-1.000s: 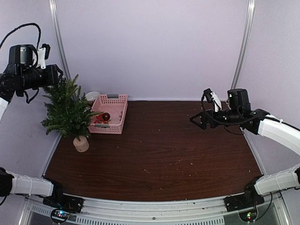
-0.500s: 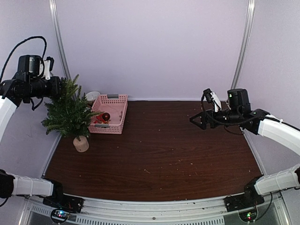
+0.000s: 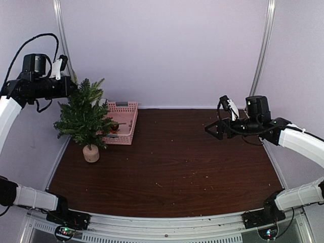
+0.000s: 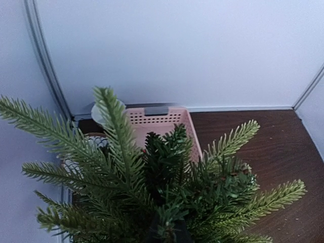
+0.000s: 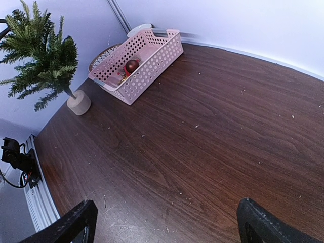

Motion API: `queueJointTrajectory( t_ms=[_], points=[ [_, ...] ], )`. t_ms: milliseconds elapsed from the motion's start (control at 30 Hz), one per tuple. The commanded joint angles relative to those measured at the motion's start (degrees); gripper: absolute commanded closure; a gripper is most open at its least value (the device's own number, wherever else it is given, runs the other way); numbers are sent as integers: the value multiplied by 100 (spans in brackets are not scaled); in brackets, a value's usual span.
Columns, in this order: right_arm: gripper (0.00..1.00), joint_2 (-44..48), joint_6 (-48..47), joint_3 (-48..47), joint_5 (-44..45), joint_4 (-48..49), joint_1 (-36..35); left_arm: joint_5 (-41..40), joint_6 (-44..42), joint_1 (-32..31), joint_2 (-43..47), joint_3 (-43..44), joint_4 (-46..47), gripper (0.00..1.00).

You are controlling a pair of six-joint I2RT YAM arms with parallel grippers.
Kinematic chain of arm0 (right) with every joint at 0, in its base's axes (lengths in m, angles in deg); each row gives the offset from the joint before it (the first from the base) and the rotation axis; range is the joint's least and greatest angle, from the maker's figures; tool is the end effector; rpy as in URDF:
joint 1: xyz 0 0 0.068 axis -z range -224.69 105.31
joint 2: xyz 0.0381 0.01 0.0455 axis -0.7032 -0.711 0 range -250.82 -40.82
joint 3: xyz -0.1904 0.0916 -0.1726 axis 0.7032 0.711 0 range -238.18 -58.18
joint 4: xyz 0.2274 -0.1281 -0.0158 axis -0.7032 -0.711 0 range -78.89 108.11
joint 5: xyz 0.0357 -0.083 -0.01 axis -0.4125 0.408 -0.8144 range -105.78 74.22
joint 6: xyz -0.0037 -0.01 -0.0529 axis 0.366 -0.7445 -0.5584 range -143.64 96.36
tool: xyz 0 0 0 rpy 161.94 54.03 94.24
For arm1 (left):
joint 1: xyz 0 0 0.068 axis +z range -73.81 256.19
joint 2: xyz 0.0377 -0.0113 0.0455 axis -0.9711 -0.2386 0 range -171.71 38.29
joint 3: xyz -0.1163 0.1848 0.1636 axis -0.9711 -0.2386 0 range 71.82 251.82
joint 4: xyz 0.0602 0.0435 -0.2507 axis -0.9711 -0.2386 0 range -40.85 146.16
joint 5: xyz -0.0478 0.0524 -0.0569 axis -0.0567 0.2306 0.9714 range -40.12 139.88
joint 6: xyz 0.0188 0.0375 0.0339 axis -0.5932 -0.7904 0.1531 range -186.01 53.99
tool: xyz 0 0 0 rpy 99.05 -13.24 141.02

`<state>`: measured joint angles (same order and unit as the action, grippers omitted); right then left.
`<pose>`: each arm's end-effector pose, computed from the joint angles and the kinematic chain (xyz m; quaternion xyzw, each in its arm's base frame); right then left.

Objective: Decorate the small christmas tree

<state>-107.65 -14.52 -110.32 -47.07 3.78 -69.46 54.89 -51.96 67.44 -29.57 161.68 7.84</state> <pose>0.2280 0.1257 0.3014 -0.2486 0.8034 0.3647 0.3996 0.2202 -0.0371 0.4569 -0.0161 0.8488 -0.1407 0.5094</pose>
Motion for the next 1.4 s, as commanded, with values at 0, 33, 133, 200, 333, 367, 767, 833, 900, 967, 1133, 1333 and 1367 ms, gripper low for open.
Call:
queueJointTrajectory(
  t_ms=[0,33,133,200,333,367,767,833,900,967,1133,1333,1367],
  points=[
    [1,17,45,-120,-123,158,-36,1201,274,-184,-165,629,745,100],
    [0,28,54,-121,-123,158,-36,1266,316,-301,-241,730,809,100],
    [0,75,63,-146,-120,138,-36,1317,364,-802,-532,1085,948,100],
    [1,103,69,-178,-121,101,-36,1258,341,-1214,-769,1293,1031,100],
    [1,207,87,-265,-86,-59,-36,1371,350,-1939,-1447,1900,1165,100],
    [1,265,100,-265,-56,-84,-36,1416,342,-2112,-1621,2028,1237,100],
    [1,1181,370,162,563,1,-36,1817,743,-3025,-3923,3740,2774,100],
    [1,1318,345,197,728,-45,-36,1873,774,-3124,-4337,4156,2839,100],
    [1,1452,298,261,870,-32,-36,1839,784,-3207,-4635,4495,2857,100],
    [1,1544,286,318,971,-24,-36,1847,784,-3280,-4804,4607,2989,100],
    [0,1607,250,367,1096,-25,-36,1740,761,-3383,-5025,4567,3075,100],
    [0,1506,299,367,1054,114,-36,1570,761,-3379,-5045,4179,3310,100],
    [1,1486,308,363,1037,121,-36,1498,739,-3381,-5057,4172,3306,100]
  ],
)
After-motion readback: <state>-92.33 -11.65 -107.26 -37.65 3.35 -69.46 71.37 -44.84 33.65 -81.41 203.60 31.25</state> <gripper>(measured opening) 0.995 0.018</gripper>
